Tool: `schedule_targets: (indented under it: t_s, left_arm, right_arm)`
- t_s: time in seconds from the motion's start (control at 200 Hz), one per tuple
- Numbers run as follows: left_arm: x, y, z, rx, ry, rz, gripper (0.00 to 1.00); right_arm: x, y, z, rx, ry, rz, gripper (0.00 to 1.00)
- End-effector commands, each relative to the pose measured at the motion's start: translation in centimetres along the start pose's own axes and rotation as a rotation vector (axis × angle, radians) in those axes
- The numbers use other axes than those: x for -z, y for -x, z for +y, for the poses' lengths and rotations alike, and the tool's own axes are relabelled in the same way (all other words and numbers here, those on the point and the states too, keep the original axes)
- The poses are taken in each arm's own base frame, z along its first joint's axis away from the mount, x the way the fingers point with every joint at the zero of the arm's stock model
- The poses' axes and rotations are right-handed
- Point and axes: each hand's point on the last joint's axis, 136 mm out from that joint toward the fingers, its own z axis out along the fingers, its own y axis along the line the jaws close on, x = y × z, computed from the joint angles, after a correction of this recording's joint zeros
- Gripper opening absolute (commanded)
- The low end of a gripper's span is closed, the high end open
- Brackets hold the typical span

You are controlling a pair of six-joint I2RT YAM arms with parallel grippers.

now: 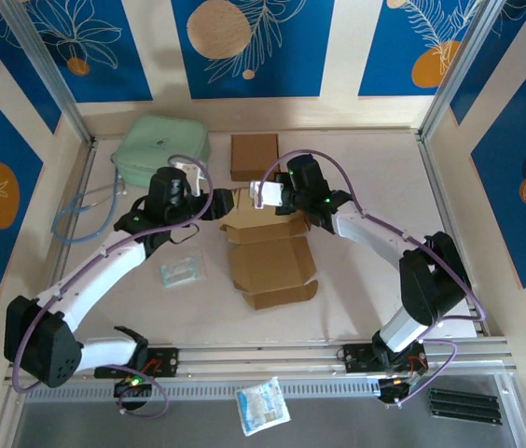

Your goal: Fold the paper box

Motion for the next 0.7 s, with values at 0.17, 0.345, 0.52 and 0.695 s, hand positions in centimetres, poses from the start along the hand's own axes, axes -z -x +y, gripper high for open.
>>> schedule_targets:
  t_s: [0.17,0.345,0.52,0.695]
  left_arm:
    - [-0.7,-3.4,2.2,0.186,0.091,0.151,0.62]
    - [-3.6,-3.1,-0.3,0.332,-0.082,0.156,0.48]
    - [-5.6,-3.2,-1.2,0.372,-0.136,0.173,0.45]
    - [-6.0,-7.0,0.9,0.225,0.067,0.207,0.41]
  right_arm:
    - [-1.9,-1.4,0.0,0.252,-0.147,0.036,0.01]
    - [-1.5,-0.2,1.2,0.237,-0.121,-0.016,0.01]
    - [-1.7,-0.6,1.2,0.225,-0.127,0.009,0.01]
    - [-1.1,-0.7,1.1,0.179,-0.131,-0.001,0.01]
